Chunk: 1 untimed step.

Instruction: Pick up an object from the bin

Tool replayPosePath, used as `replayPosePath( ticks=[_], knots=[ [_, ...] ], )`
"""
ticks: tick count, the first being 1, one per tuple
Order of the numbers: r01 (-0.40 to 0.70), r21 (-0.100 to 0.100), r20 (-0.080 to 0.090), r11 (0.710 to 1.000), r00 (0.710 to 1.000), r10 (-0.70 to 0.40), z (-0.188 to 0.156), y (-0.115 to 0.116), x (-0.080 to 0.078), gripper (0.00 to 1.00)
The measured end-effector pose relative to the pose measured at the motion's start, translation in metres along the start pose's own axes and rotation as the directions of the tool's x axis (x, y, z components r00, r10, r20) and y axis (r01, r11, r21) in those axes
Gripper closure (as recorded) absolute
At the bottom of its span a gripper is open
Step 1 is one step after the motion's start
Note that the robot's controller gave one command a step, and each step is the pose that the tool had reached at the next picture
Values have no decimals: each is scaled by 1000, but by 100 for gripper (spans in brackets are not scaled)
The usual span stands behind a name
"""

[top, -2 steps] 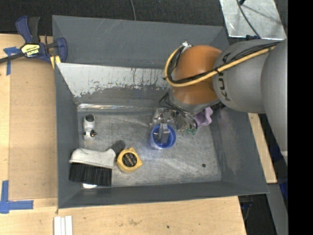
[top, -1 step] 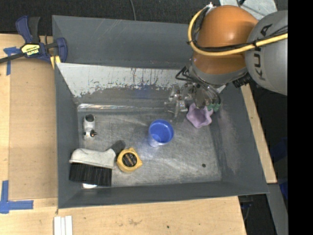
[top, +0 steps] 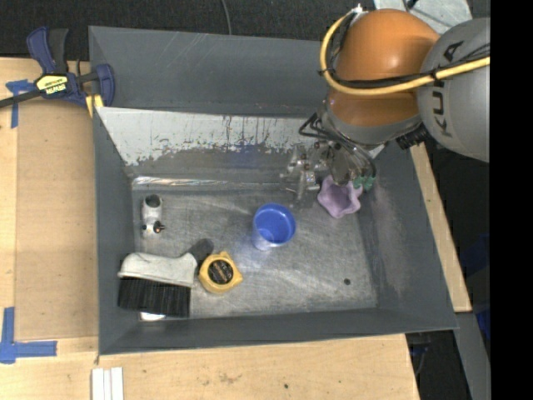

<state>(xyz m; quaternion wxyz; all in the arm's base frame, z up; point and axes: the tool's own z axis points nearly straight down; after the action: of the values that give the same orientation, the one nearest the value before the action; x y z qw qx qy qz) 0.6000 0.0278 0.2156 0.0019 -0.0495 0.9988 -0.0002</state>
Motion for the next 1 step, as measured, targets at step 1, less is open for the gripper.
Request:
replayPosePath(
  ticks=[1],
  knots=[
    [140,-1,-7,990,990,-140,72,-36,79,0]
  ],
)
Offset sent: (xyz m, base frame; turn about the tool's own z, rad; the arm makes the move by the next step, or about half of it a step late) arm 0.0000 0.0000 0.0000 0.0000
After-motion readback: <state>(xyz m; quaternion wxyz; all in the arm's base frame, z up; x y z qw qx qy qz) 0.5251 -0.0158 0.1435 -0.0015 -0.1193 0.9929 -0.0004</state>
